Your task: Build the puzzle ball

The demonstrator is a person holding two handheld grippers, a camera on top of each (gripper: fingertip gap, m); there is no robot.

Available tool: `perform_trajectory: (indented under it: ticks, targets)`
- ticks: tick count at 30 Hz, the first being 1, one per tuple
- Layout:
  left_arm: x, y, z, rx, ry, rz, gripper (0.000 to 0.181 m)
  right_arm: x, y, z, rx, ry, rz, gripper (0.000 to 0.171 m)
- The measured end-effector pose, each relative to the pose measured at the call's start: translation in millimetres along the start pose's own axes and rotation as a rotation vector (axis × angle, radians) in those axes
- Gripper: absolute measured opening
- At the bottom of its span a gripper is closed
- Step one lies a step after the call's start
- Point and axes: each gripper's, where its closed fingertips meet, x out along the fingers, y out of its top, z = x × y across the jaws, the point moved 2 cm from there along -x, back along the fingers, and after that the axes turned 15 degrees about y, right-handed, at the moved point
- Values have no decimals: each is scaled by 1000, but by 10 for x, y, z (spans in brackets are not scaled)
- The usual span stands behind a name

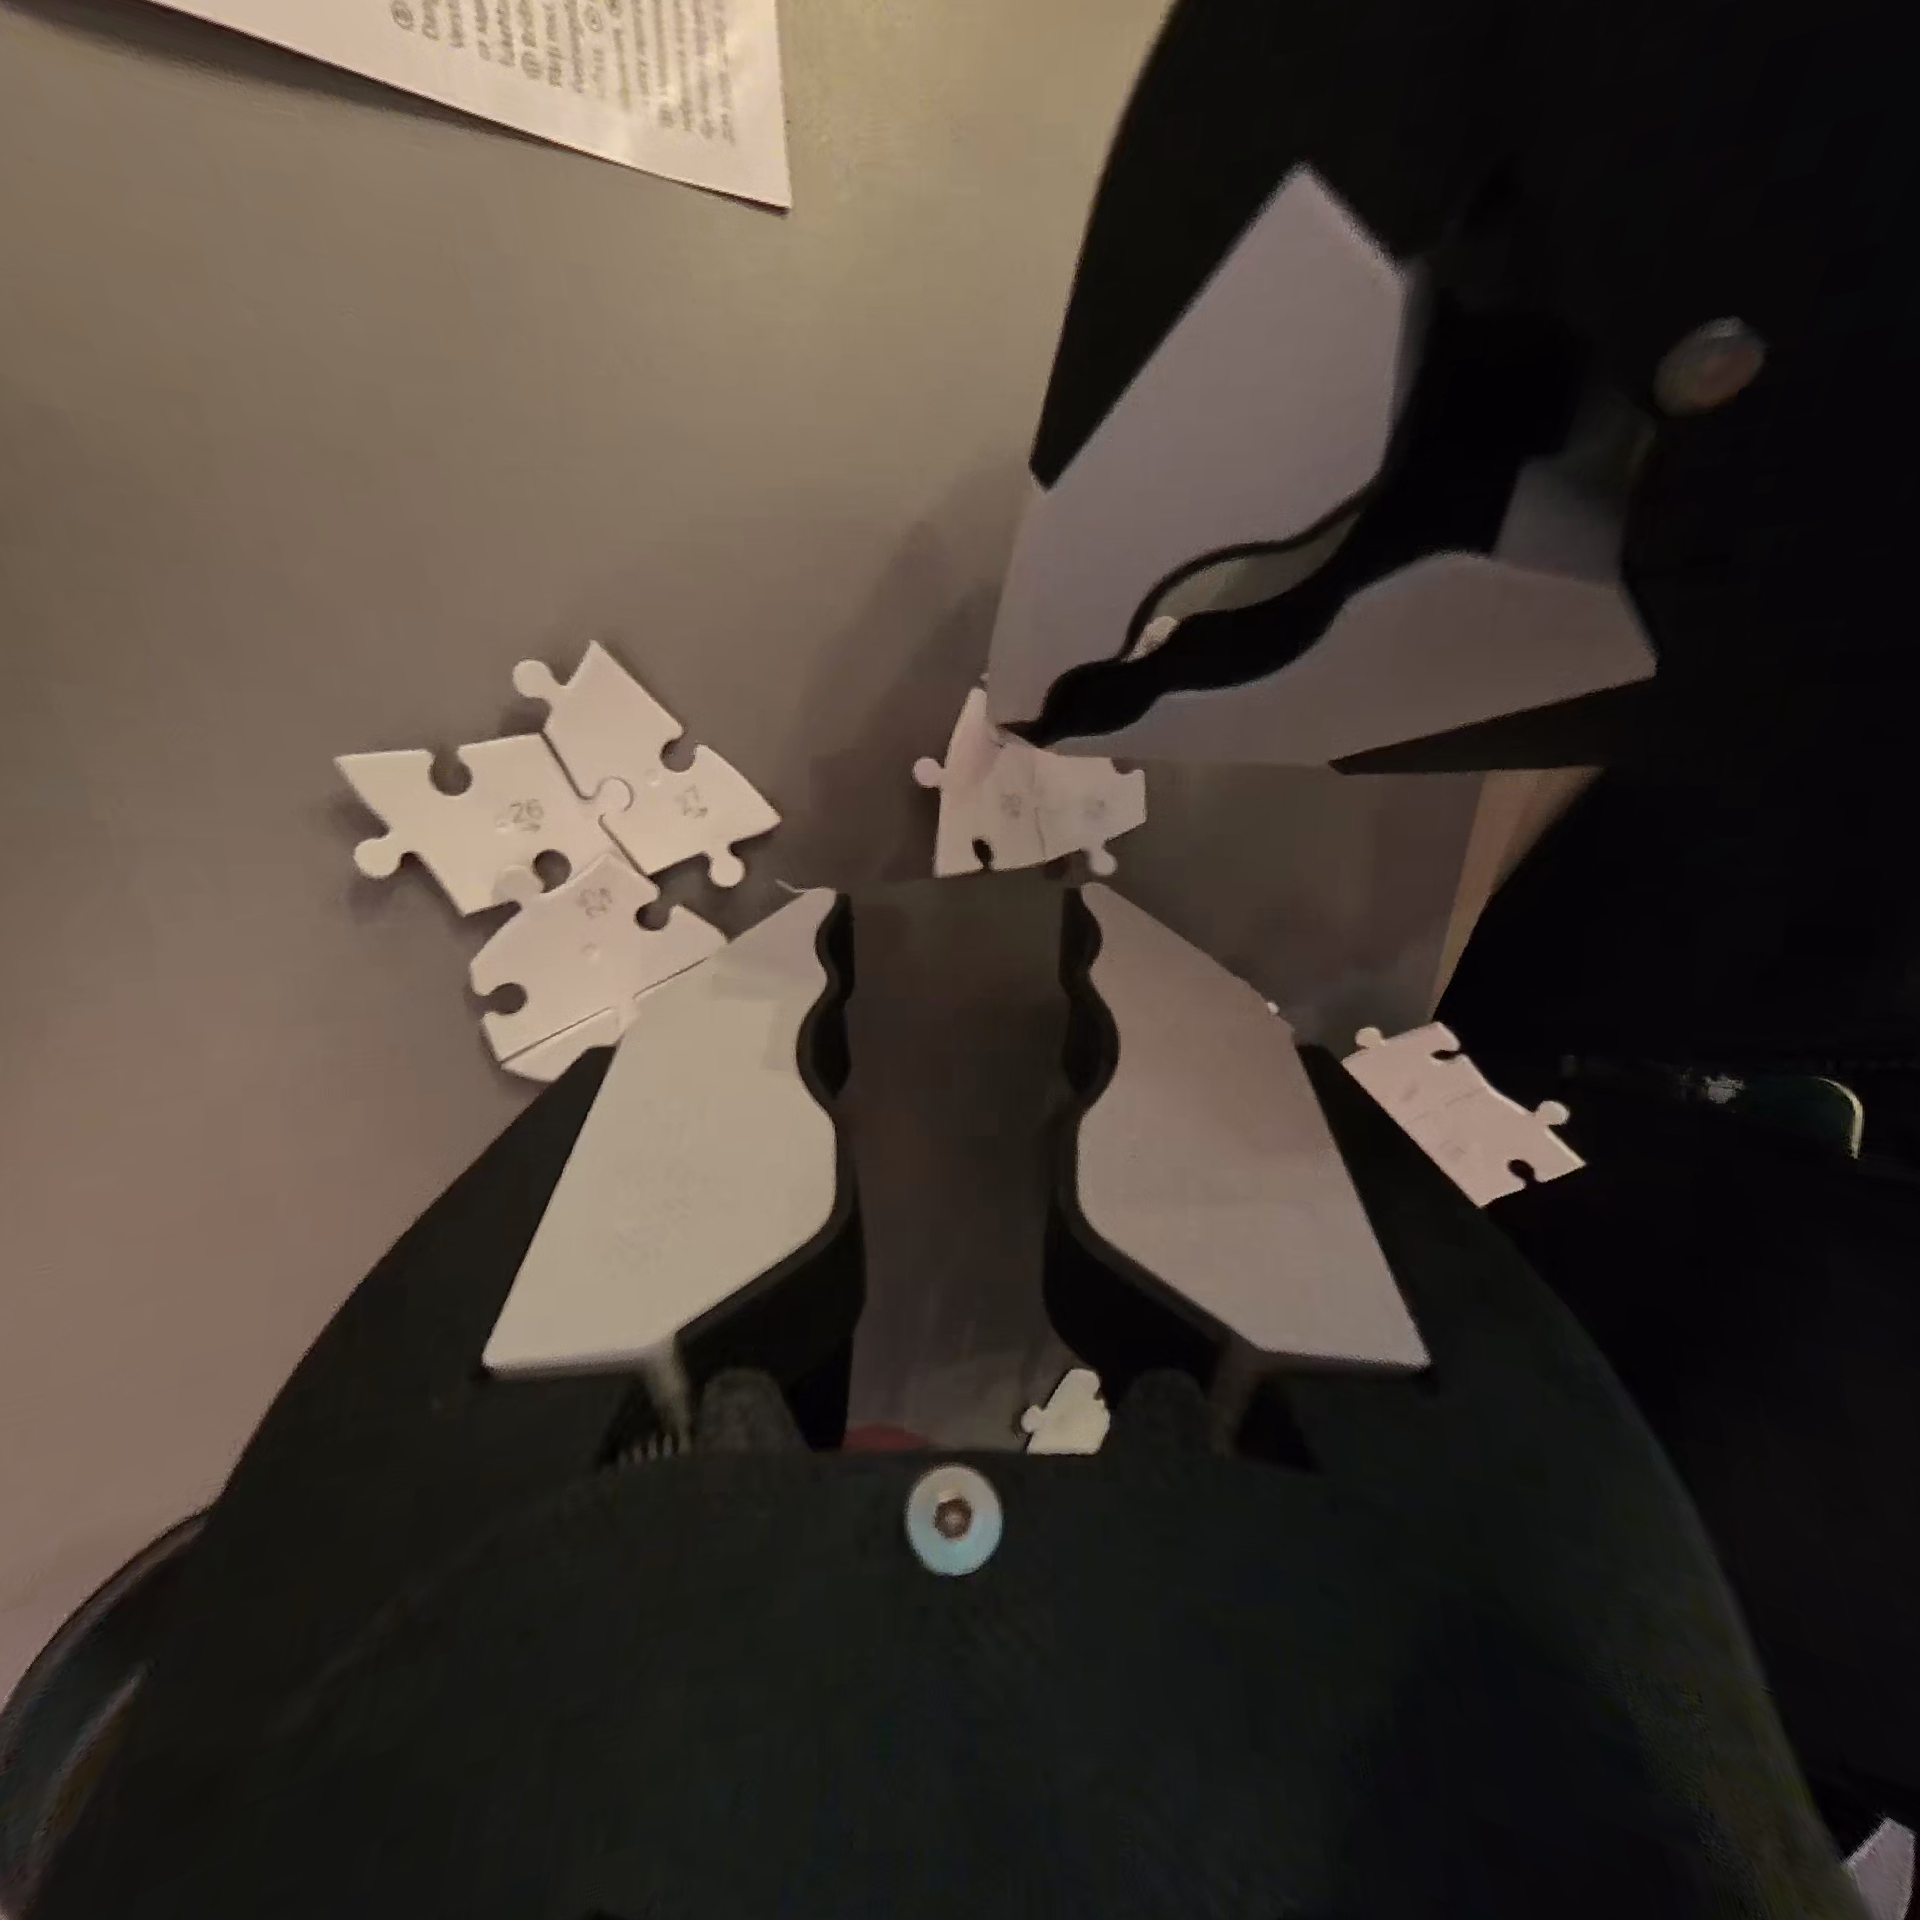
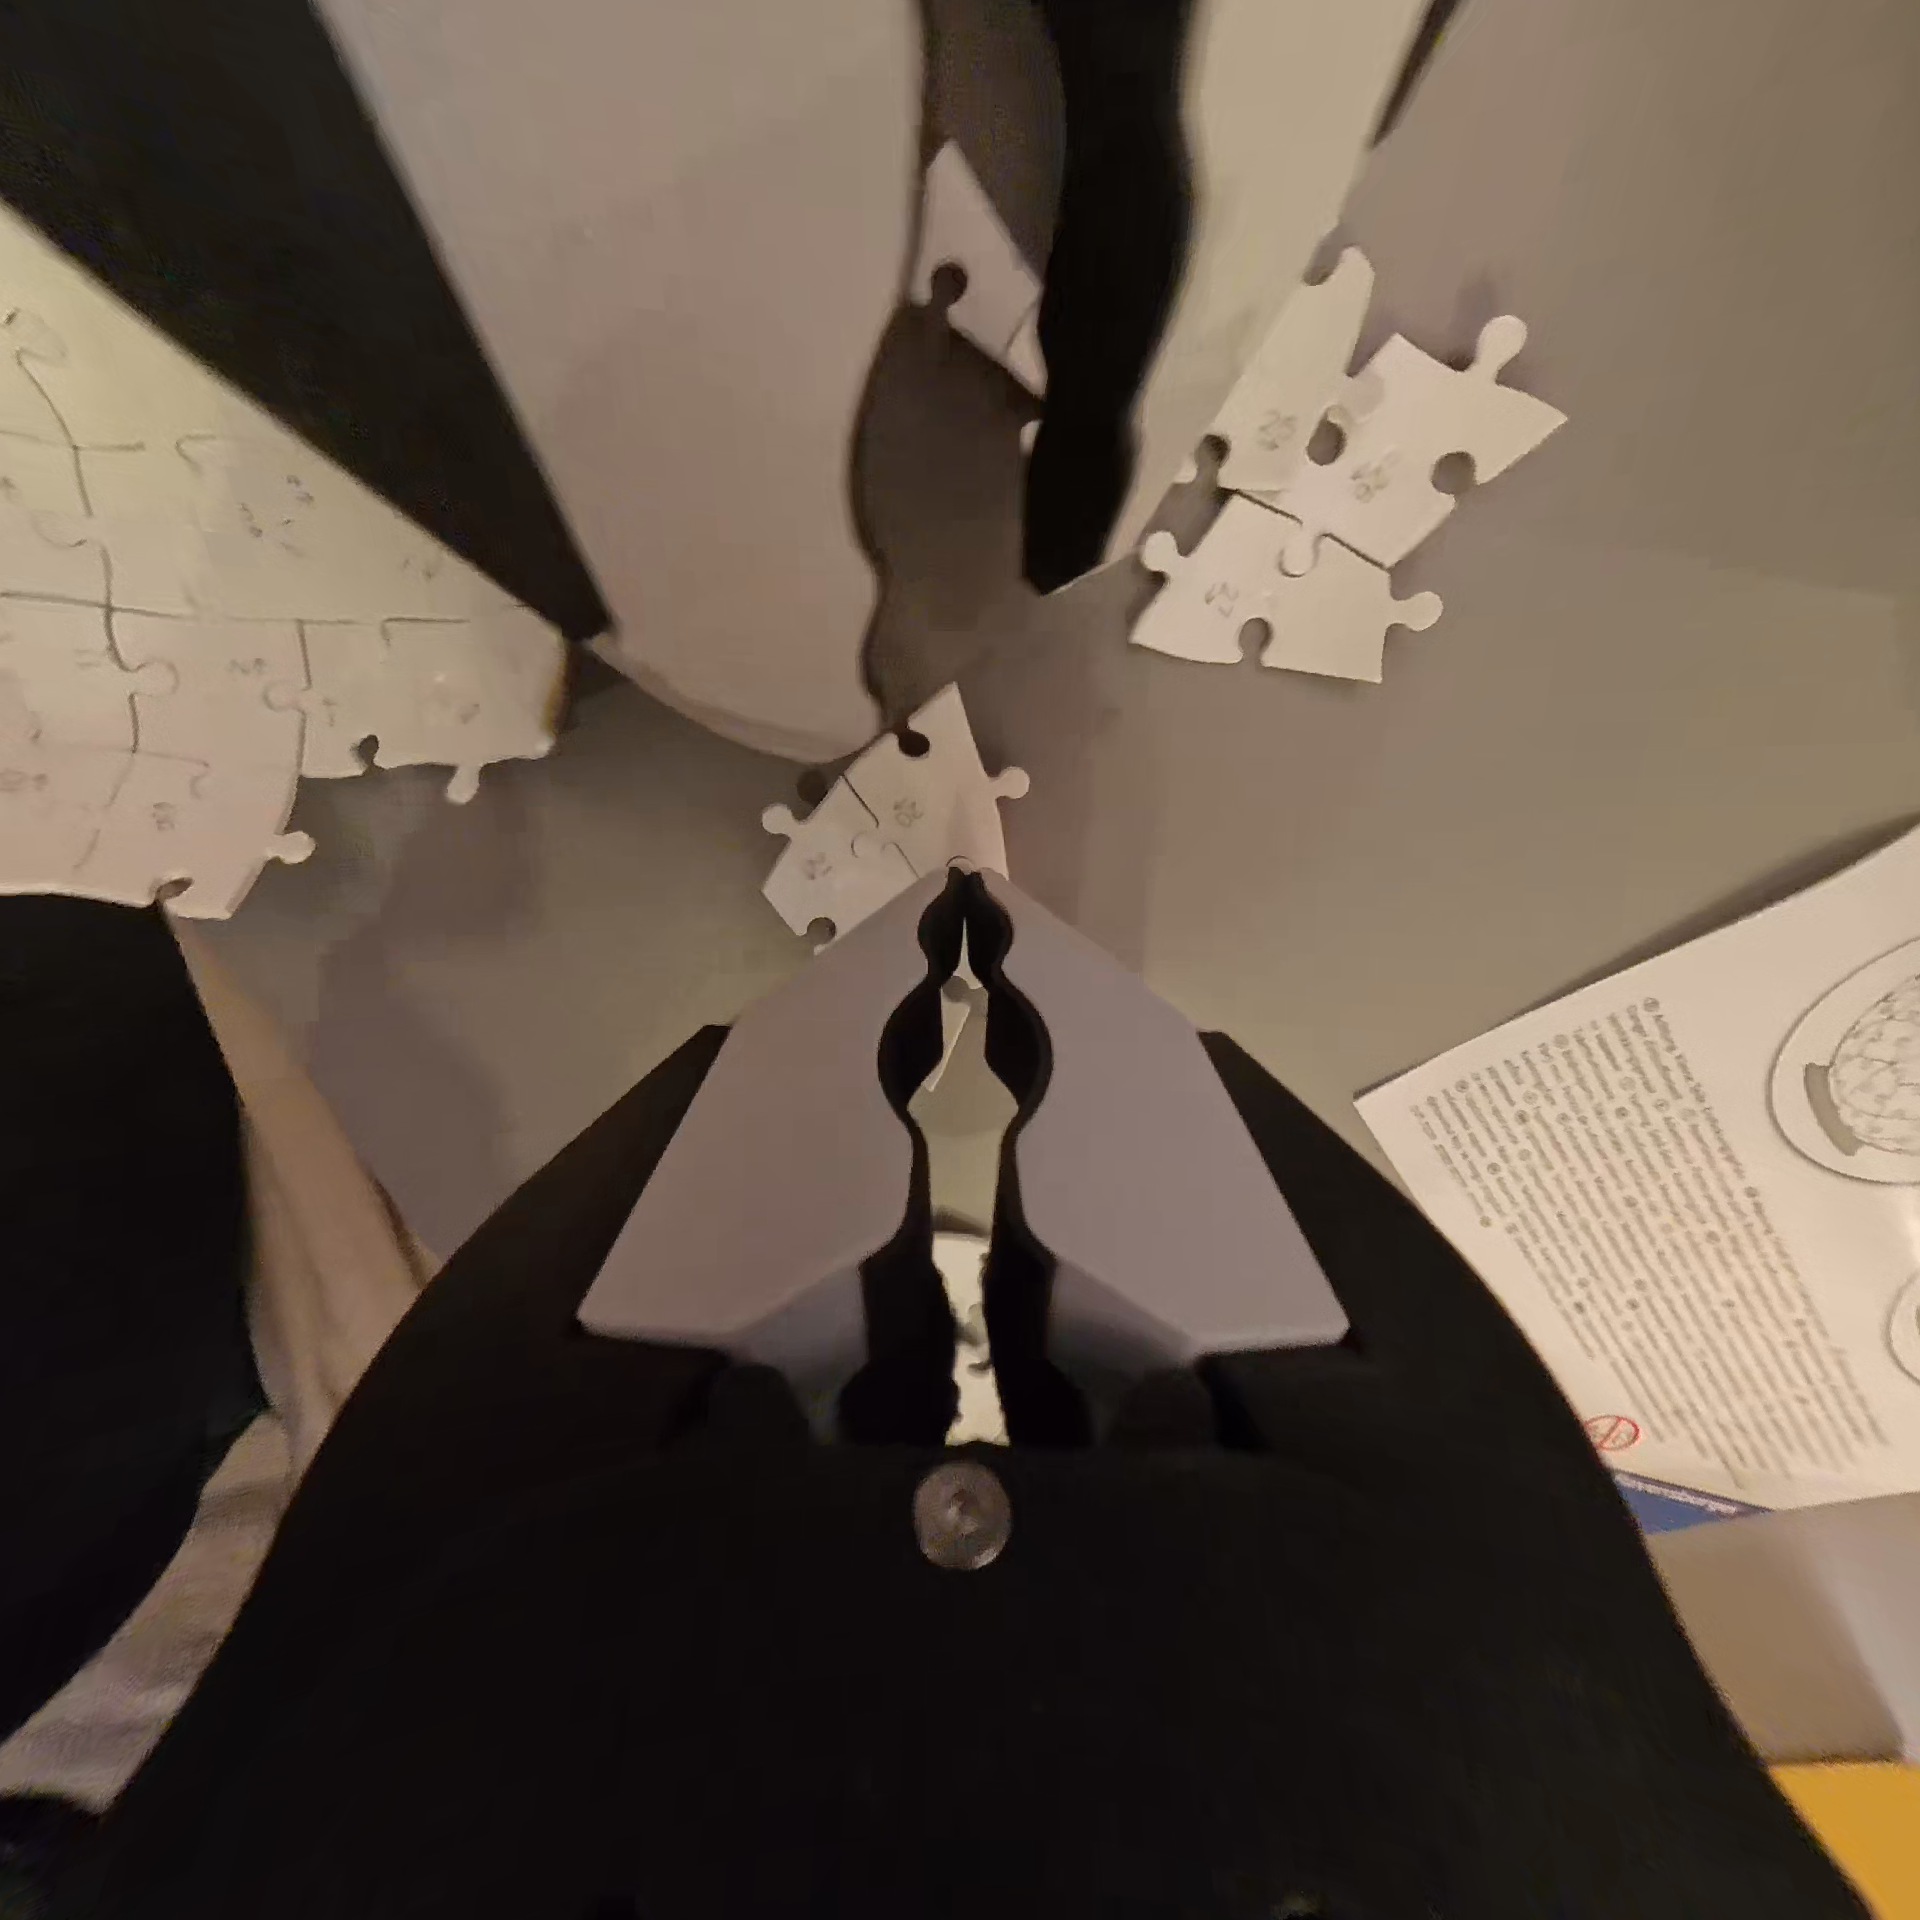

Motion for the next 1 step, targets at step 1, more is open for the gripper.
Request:
perform_trajectory:
  ticks: [1]
  targets:
    - [17,3,23,5,-3,1,38,-26,3,66,8,-43,27,0]
